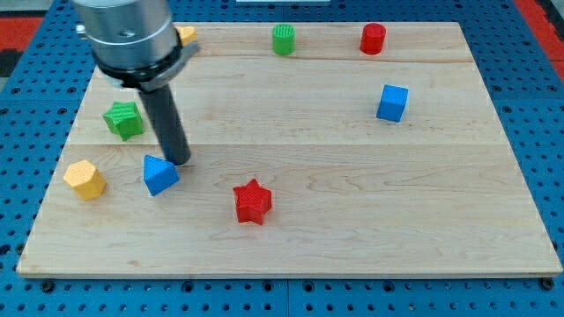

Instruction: Push the yellow hexagon top right to the red star

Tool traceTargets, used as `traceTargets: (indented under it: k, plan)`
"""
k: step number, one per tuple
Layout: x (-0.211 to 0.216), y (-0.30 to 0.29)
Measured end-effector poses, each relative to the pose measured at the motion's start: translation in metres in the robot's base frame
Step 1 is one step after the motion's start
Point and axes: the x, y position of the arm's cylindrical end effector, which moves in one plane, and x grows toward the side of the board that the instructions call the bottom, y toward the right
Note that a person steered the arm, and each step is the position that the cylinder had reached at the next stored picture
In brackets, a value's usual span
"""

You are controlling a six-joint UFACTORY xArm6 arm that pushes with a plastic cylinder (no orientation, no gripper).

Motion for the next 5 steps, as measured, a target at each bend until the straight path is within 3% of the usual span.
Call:
traceTargets:
  k: [1,4,5]
  plan:
    - [0.023,-0.089]
    - [0.045,-0.048]
    - [0.073,-0.014]
